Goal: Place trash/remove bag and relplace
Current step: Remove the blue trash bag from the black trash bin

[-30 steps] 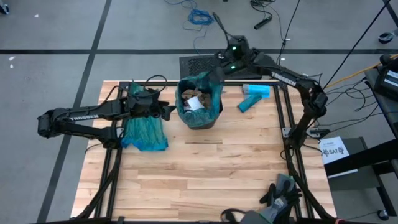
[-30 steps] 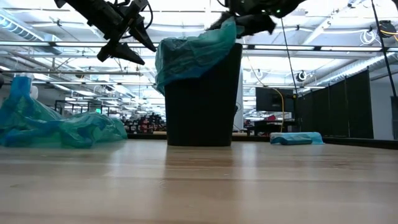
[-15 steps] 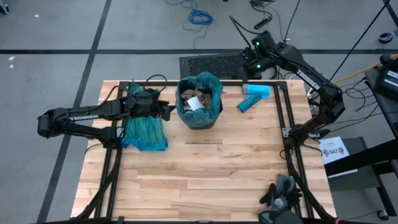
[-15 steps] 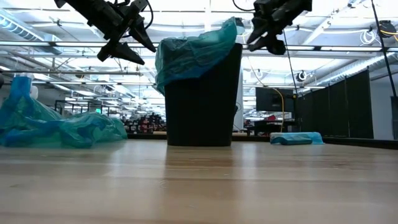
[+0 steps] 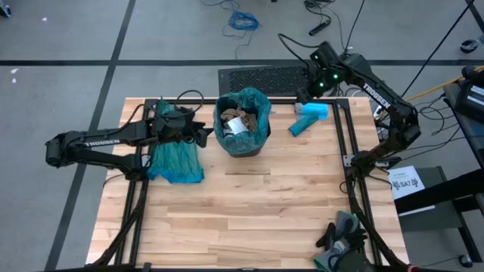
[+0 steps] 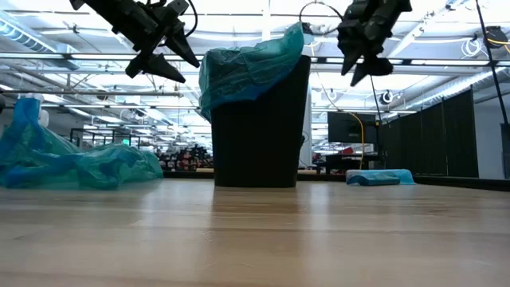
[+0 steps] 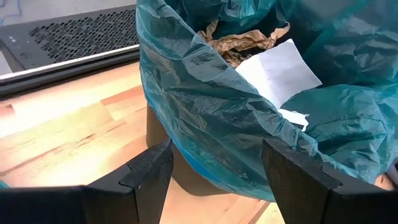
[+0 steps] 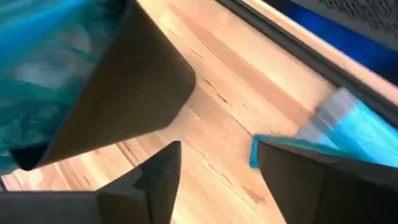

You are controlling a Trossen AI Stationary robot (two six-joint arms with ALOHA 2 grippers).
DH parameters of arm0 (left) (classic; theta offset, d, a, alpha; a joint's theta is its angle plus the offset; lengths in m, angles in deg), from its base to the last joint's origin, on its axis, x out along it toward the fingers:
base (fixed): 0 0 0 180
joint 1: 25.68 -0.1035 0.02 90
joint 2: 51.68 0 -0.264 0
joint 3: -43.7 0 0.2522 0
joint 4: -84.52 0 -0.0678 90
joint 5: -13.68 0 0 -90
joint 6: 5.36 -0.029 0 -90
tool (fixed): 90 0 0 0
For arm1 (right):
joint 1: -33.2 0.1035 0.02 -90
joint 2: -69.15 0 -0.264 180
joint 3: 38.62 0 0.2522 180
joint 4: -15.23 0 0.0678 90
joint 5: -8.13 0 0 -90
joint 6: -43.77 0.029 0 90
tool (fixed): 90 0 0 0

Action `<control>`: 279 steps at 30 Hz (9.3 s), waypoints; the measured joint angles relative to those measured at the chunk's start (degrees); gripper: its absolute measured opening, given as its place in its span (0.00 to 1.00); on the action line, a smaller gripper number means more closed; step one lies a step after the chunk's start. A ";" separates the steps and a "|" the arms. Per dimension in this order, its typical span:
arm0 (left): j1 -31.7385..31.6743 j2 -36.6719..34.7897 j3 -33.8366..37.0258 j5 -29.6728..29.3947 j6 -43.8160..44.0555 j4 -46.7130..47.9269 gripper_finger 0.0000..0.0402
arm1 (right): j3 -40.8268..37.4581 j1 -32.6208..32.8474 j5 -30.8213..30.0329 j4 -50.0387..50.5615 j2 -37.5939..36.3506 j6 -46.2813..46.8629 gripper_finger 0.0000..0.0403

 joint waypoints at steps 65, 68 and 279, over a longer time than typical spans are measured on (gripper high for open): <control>0.00 0.02 0.00 -0.42 -1.68 0.26 0.61 | -21.30 19.52 15.05 -90.60 -4.38 53.70 0.59; 0.01 0.01 0.00 -0.42 -1.90 0.28 0.61 | -15.84 19.48 15.24 -83.81 -3.86 50.78 0.59; -21.37 -14.12 15.50 28.31 8.70 -25.59 0.00 | -10.30 15.76 -3.13 -28.17 -15.27 24.14 0.59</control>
